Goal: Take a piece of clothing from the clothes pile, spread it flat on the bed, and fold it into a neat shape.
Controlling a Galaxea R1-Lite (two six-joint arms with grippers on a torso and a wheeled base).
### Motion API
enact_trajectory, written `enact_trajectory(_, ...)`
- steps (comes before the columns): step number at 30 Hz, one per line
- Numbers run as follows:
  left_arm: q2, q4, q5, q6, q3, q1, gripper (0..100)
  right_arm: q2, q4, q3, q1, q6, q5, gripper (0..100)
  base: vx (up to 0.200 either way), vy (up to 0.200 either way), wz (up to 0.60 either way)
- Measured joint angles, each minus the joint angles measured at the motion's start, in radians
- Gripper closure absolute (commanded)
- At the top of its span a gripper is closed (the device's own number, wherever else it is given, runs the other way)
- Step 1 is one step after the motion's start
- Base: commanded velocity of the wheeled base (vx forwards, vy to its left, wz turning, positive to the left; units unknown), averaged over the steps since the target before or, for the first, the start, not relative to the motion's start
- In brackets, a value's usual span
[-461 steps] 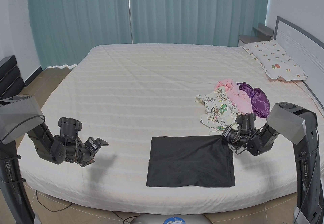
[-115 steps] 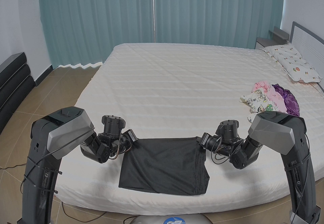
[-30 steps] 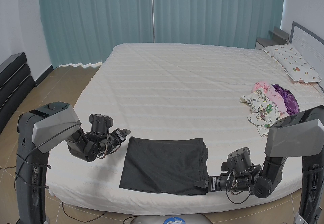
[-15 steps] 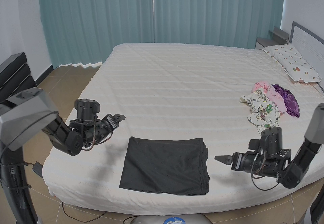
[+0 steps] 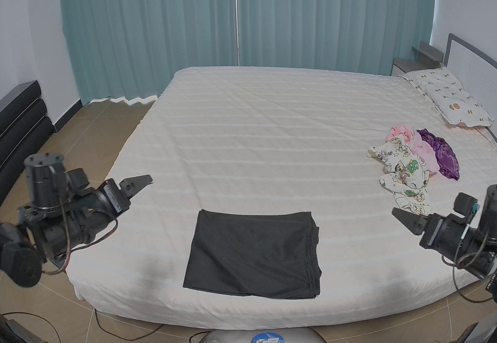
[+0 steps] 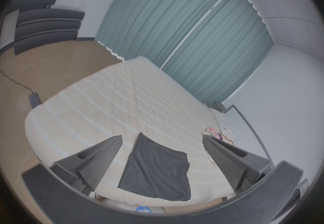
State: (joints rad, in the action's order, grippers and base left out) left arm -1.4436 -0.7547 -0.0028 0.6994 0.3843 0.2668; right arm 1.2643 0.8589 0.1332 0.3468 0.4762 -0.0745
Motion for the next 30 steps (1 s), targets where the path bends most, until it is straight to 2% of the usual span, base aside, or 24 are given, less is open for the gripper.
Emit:
enact_trajectory(4, 0.126, 0.011, 0.075, -0.025, -0.058, 0.005, 0, -0.174, -0.144, -0.035, -0.004, -0.054, -0.013, 0, 0.000, 0.000, 0.00)
enact_trajectory(9, 0.266, 0.054, 0.209, -0.090, -0.114, 0.009, 0, -0.399, -0.355, -0.061, -0.016, -0.103, -0.024, 0, 0.000, 0.000, 0.00)
enact_trajectory(13, 0.384, 0.105, 0.289, -0.134, -0.154, 0.011, 0, -0.549, -0.461, -0.076, -0.042, -0.127, -0.029, 0, 0.000, 0.000, 0.00)
enact_trajectory(19, 0.566, 0.241, 0.429, -0.220, -0.187, 0.011, 0, -0.705, -0.521, -0.104, -0.091, -0.189, -0.031, 0, 0.000, 0.000, 0.00)
enact_trajectory(25, 0.740, 0.346, 0.499, -0.333, -0.195, -0.005, 0, -0.796, -0.564, -0.114, -0.117, -0.234, -0.031, 0, 0.000, 0.000, 0.00)
enact_trajectory(30, 0.891, 0.447, 0.533, -0.448, -0.193, -0.073, 0, -0.840, -0.578, -0.110, -0.148, -0.311, -0.027, 0, 0.000, 0.000, 0.00)
